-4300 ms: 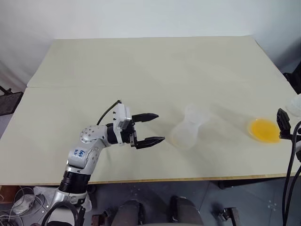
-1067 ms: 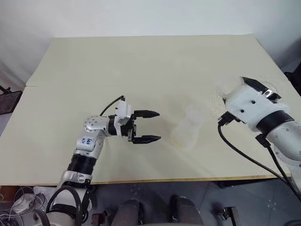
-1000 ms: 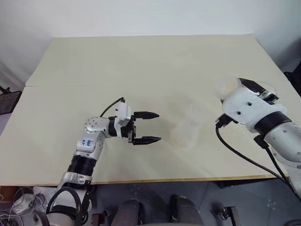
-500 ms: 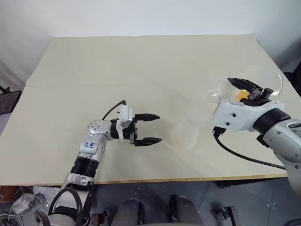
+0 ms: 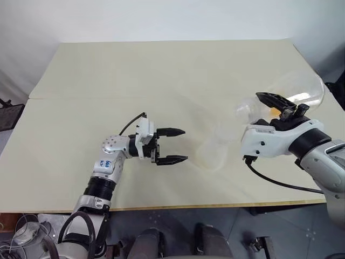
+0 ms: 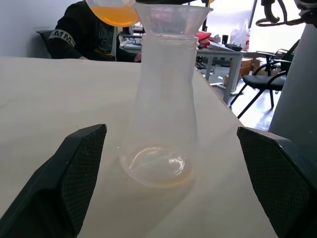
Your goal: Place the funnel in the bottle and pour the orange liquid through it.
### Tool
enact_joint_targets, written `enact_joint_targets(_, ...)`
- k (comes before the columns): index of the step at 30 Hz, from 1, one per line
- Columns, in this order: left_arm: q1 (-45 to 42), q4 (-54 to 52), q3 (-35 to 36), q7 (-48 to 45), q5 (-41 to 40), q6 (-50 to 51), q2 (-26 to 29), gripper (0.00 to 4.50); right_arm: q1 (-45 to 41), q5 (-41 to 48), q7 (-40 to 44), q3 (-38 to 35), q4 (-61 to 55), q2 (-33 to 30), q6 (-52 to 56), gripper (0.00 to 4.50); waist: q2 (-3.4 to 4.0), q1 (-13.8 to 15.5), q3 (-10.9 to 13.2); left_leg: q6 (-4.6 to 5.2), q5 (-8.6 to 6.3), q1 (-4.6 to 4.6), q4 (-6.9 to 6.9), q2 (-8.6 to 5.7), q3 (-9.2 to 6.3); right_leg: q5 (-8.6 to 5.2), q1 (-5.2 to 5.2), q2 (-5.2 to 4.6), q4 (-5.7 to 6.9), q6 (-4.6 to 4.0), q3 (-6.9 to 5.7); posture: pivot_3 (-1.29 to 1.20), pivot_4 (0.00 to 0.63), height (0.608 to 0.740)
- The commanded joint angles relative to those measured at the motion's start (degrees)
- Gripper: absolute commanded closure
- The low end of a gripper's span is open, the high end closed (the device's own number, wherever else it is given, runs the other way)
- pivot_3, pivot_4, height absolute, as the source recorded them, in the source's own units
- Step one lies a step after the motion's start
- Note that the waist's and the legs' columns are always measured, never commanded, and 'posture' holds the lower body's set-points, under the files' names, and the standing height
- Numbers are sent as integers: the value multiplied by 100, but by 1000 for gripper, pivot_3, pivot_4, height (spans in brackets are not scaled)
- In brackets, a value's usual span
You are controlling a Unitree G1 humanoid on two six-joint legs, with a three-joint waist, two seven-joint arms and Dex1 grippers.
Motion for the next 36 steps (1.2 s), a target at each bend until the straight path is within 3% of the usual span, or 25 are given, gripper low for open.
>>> enact_joint_targets(1, -93, -18, 52, -31, -2, -79, -14, 0, 28, -454, 45, -288, -13, 75, -366, 2060, 0, 0, 0, 0, 0, 0, 0, 0, 0, 0, 0, 0, 0, 0, 1, 0, 150, 740)
enact_joint_targets(17, -72, -101, 41, -4, -14, -18, -52, 0, 179, -1425, 356, -591, 394, 683, -1623, 2060, 0, 1, 0, 0, 0, 0, 1, 1, 1, 0, 1, 1, 1, 0, -2, 0, 150, 740)
enact_joint_targets(36, -144, -24, 51, -31, -12, -39, -71, 0, 35, -1772, 745, -936, 581, 1188, -2497, 2060, -1, 1, 0, 0, 0, 1, 1, 0, 2, 0, 1, 1, 3, 0, -2, 0, 150, 740)
